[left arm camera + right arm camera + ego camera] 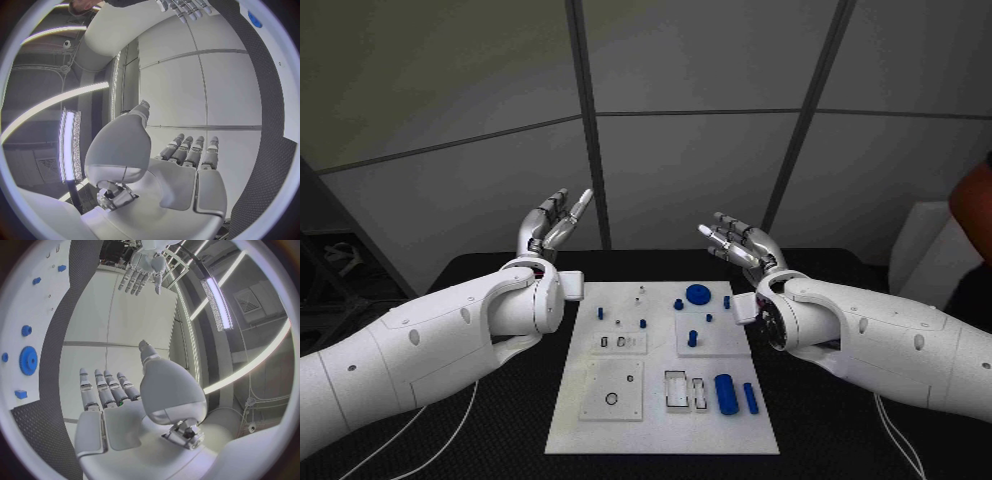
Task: Assemble the parts on the task board
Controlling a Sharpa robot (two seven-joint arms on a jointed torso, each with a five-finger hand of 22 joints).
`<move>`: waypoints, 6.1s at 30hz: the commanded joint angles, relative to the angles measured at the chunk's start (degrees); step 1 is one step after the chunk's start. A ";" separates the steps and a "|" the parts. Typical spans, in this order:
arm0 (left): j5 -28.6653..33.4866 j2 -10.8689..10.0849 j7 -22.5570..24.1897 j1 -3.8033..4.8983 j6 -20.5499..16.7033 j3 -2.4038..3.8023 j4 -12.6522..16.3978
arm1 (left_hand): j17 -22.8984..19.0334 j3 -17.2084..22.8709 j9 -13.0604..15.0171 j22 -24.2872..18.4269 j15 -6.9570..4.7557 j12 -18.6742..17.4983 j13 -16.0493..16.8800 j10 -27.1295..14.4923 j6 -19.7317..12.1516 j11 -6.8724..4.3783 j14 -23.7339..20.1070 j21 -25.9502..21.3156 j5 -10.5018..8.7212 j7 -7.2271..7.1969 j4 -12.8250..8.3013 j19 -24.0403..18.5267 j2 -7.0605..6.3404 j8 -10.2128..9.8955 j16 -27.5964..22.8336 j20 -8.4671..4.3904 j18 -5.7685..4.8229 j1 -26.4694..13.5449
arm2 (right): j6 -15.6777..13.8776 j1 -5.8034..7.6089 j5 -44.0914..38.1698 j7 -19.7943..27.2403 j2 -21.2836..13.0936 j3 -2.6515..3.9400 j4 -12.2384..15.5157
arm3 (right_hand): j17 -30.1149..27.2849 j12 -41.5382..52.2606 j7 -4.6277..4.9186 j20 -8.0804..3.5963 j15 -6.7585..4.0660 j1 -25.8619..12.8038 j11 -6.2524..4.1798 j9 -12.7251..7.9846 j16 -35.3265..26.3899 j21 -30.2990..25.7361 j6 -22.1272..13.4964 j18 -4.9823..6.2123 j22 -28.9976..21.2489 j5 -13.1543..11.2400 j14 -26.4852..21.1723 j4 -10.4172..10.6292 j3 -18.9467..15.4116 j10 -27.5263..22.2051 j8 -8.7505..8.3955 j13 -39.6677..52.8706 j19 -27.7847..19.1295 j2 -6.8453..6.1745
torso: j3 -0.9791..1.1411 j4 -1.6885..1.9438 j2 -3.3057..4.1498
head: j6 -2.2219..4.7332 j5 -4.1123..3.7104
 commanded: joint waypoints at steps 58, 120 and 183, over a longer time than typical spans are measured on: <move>-5.46 -11.95 -3.21 -0.92 9.41 0.08 18.71 | 22.21 -2.21 2.26 15.47 -5.65 5.48 3.93 52.84 42.81 -0.59 54.27 31.40 0.55 3.02 -11.06 51.08 2.62 4.10 23.04 -5.37 1.81 9.71 | 22.33 6.75 -84.03 -29.36 0.89 0.44 -2.34 | 57.91 1.60 0.73 -10.49 -9.67 7.70 -5.46 2.12 64.71 55.26 41.72 2.38 38.76 -1.27 64.61 -1.29 20.78 43.76 1.91 2.33 53.96 -14.20 | -1.73 3.01 9.68 | 0.30 -2.98; -5.46 -12.32 -3.72 -0.97 10.01 0.09 17.83 | 23.85 -2.43 2.24 16.63 -5.49 4.95 4.01 52.73 42.87 -0.38 52.75 32.94 0.55 3.29 -11.26 49.87 3.09 3.55 25.11 -5.19 1.86 9.18 | 18.23 6.69 -83.32 -28.31 3.17 0.33 -4.48 | 66.61 2.08 0.18 -10.58 -10.52 10.99 -6.46 2.81 73.95 73.77 46.92 -0.68 62.53 0.70 64.90 -2.13 29.44 48.79 3.14 2.65 58.40 -12.32 | -1.88 3.10 10.86 | -0.43 -2.66; -5.01 -11.62 -3.92 -0.89 10.10 0.14 17.40 | 24.14 -2.48 2.24 16.89 -5.48 4.84 4.03 52.67 42.84 -0.34 52.56 33.30 0.55 3.35 -11.35 49.68 3.21 3.42 25.54 -5.16 1.89 9.15 | 13.73 6.81 -85.42 -30.21 18.05 0.32 -19.64 | 66.22 1.22 0.07 -10.70 -10.56 8.72 -6.50 2.84 74.17 74.64 47.16 -0.77 63.48 -0.70 64.75 -2.11 29.97 49.20 2.66 2.62 58.27 -13.73 | -2.03 3.53 11.50 | -0.41 -1.80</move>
